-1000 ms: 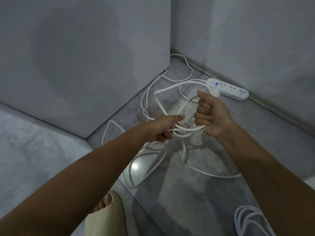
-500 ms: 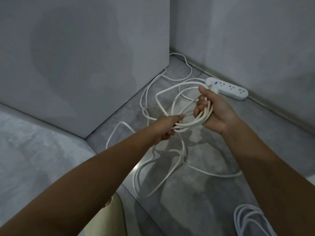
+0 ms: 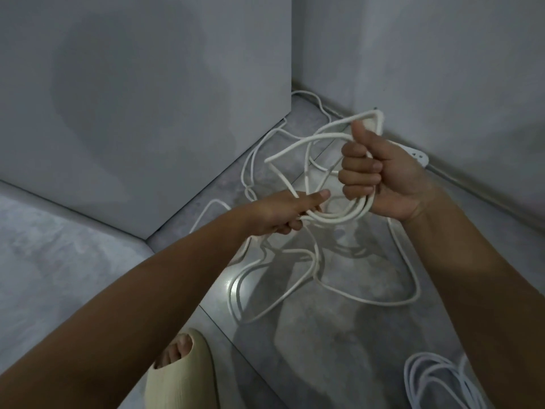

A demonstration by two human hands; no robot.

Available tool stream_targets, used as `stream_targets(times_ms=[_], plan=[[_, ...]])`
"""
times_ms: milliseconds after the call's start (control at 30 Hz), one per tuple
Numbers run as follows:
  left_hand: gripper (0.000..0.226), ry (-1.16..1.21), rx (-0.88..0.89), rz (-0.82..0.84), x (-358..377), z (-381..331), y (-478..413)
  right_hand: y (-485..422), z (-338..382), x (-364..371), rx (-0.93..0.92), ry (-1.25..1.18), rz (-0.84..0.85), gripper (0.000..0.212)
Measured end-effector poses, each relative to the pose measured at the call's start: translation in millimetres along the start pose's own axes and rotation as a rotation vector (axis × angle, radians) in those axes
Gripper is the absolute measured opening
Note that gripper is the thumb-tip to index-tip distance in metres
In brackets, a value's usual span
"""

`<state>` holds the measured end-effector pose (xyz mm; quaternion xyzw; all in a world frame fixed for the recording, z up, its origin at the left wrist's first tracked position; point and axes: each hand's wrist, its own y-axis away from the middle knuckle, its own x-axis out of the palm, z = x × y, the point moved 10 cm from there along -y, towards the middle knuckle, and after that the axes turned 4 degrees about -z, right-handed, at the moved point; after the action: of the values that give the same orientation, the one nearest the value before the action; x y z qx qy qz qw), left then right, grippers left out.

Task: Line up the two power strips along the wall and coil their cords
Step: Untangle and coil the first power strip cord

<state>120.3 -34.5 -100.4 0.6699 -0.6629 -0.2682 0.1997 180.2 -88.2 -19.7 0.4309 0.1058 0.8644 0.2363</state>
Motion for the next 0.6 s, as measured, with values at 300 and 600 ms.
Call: stream_targets(times_ms=[300, 600], plan=[[0.047, -0.474, 0.142, 0.008, -17, 8, 14, 12, 43, -49, -0.032, -0.262, -0.010, 0.040], [0.060, -1.115, -0.204, -0.016, -74, 102, 11, 36, 89, -100, -0.309, -0.328, -0.280, 0.052]])
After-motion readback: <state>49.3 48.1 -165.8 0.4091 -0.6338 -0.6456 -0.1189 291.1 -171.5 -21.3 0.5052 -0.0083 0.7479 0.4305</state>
